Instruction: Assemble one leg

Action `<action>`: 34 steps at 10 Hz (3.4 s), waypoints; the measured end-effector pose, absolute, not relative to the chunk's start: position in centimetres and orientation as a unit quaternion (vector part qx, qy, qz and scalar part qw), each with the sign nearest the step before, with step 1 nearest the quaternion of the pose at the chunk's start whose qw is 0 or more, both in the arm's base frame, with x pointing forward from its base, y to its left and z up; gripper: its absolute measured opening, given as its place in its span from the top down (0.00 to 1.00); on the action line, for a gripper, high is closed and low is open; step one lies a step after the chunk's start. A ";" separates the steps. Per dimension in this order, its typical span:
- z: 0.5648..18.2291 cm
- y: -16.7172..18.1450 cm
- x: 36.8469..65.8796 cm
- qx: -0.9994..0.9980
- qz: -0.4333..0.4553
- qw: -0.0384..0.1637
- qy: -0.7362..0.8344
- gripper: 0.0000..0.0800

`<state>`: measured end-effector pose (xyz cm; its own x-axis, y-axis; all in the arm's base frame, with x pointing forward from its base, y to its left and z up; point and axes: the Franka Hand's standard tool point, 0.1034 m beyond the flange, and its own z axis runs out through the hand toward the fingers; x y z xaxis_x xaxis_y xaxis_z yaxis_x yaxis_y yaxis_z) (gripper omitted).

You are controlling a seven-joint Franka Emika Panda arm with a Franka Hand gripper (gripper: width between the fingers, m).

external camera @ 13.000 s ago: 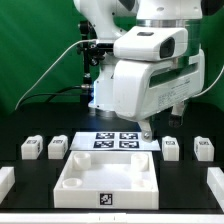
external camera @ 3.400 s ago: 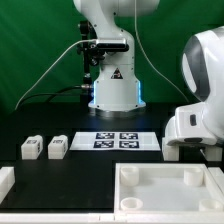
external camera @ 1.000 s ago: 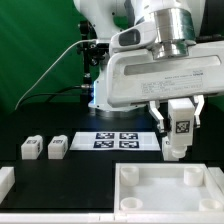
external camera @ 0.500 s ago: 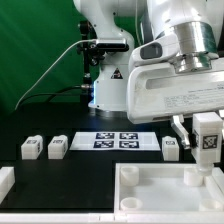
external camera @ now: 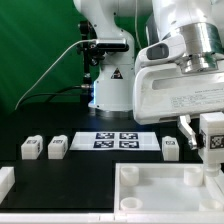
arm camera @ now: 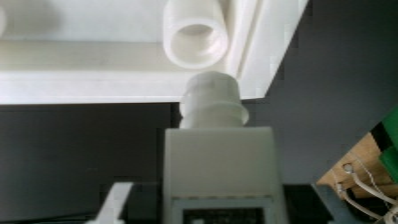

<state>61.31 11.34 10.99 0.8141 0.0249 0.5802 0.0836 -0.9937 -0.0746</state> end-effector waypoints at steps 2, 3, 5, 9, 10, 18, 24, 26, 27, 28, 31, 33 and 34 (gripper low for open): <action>9.9 10.5 62.1 -0.951 -0.306 0.046 -0.020 0.64; 9.4 10.4 62.4 -0.951 -0.305 0.046 -0.018 0.64; 7.9 10.7 62.1 -0.954 -0.295 0.047 -0.019 0.64; 6.9 11.3 62.3 -0.955 -0.291 0.049 -0.021 0.64; 6.6 11.4 62.1 -0.956 -0.289 0.050 -0.022 0.64; 5.3 11.7 61.3 -0.959 -0.282 0.041 -0.007 0.62; 5.0 11.7 61.1 -0.960 -0.276 0.042 -0.008 0.19; 4.9 11.7 61.1 -0.960 -0.275 0.042 -0.008 0.19; 4.9 11.7 61.1 -0.960 -0.275 0.042 -0.008 0.19; 4.9 11.7 61.1 -0.961 -0.275 0.042 -0.008 0.19; 6.3 11.4 61.4 -0.963 -0.266 0.045 -0.006 0.19; 8.2 11.2 61.7 -0.967 -0.251 0.051 -0.006 0.19; 8.7 11.2 61.9 -0.970 -0.238 0.055 -0.006 0.19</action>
Offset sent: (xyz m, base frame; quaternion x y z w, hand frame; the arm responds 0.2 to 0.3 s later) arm 0.0140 -0.0027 -0.0186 -0.0068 0.0060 0.0009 1.0000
